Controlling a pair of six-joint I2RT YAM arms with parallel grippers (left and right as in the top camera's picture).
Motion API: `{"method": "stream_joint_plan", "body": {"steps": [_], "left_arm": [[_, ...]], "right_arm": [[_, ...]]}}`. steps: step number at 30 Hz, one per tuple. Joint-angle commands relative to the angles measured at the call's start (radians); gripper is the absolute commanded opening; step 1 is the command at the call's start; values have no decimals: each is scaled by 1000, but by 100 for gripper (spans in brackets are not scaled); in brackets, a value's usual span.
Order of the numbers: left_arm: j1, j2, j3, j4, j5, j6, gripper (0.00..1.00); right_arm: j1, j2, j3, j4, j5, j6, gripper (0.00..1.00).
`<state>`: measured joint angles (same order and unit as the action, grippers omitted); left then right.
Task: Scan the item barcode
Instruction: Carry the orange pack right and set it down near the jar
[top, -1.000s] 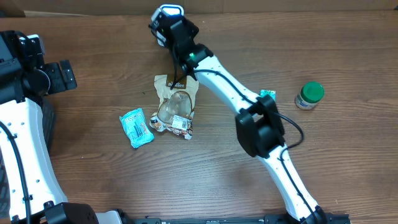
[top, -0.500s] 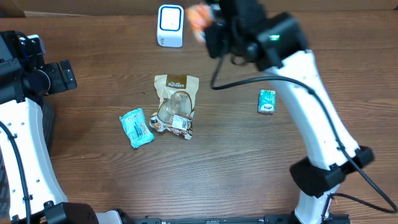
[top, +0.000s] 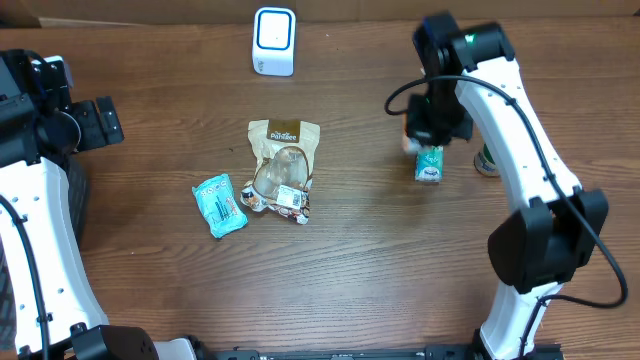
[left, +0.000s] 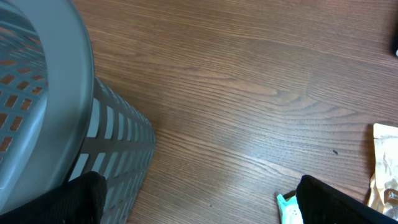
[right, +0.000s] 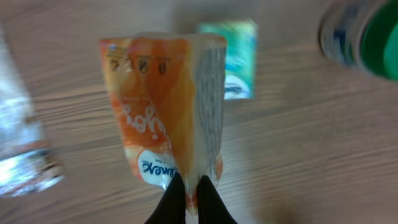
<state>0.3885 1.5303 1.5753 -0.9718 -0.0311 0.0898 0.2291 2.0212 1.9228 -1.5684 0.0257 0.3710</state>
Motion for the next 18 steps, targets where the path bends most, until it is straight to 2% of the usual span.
{"method": "stream_joint_plan", "body": {"steps": [1, 5, 6, 7, 9, 12, 15, 18], "left_arm": [[0, 1, -3, 0, -2, 26, 100], [-1, 1, -3, 1, -2, 26, 99], [-1, 1, -3, 1, -2, 26, 100], [-1, 1, -3, 1, -2, 26, 100], [-1, 1, -3, 1, -2, 26, 100], [-1, 1, -3, 1, -2, 26, 100], [-3, 1, -3, 1, -2, 26, 100], [-3, 1, -3, 1, -2, 26, 100]], "right_arm": [[-54, 2, -148, 66, -6, 22, 4], [-102, 2, -291, 216, -12, -15, 4], [-107, 2, -304, 244, -19, -26, 7], [-111, 2, -318, 274, -29, -35, 15], [-112, 2, -330, 305, -32, -35, 41], [-112, 2, -331, 324, -28, -35, 62], [-114, 2, -309, 323, -29, -39, 64], [-113, -2, -198, 249, -33, -60, 64]]}}
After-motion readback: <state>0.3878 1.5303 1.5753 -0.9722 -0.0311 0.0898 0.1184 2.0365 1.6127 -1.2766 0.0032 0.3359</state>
